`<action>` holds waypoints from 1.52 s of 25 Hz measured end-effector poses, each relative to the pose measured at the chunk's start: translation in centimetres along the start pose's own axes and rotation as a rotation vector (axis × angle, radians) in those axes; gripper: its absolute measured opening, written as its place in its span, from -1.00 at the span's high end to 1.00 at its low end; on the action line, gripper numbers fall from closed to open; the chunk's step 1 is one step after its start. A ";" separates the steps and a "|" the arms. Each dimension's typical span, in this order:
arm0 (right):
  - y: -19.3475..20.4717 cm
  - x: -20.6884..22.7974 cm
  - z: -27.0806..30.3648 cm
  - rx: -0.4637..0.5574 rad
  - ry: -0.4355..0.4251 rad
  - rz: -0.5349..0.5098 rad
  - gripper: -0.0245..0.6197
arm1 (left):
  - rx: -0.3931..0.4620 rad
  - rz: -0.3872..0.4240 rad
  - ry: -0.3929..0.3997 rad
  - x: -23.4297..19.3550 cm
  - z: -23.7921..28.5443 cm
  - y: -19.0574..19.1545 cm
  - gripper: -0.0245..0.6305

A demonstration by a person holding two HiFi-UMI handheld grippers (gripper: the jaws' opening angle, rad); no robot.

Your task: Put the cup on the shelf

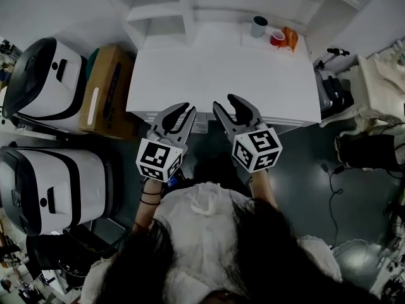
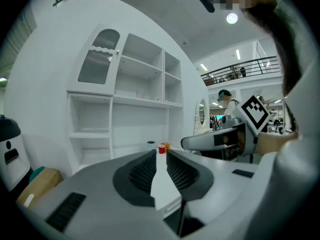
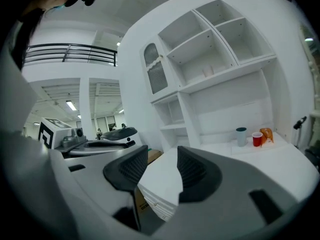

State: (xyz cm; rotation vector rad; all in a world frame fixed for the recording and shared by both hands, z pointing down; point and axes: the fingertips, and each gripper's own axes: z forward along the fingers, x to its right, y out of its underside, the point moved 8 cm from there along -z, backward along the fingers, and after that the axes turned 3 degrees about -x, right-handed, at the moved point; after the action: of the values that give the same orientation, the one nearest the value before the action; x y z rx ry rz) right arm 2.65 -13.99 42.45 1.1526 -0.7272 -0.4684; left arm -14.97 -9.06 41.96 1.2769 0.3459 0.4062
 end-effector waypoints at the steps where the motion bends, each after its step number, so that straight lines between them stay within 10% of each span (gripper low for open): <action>1: 0.5 -1.3 -0.3 -0.002 0.007 0.001 0.33 | 0.004 -0.003 0.006 -0.1 -1.2 0.4 0.71; 12: 5.1 -11.6 -3.9 -0.003 0.073 0.027 0.43 | 0.019 -0.008 0.095 0.3 -10.5 3.6 0.71; 38: 6.7 -13.7 -11.9 -0.023 0.078 0.009 0.61 | 0.034 -0.015 0.122 8.2 -14.3 4.1 0.71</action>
State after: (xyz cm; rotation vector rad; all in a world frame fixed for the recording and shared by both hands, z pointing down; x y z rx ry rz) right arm 1.75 5.37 42.35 1.1391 -0.6573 -0.4205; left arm -14.91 7.95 42.08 1.2851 0.4671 0.4684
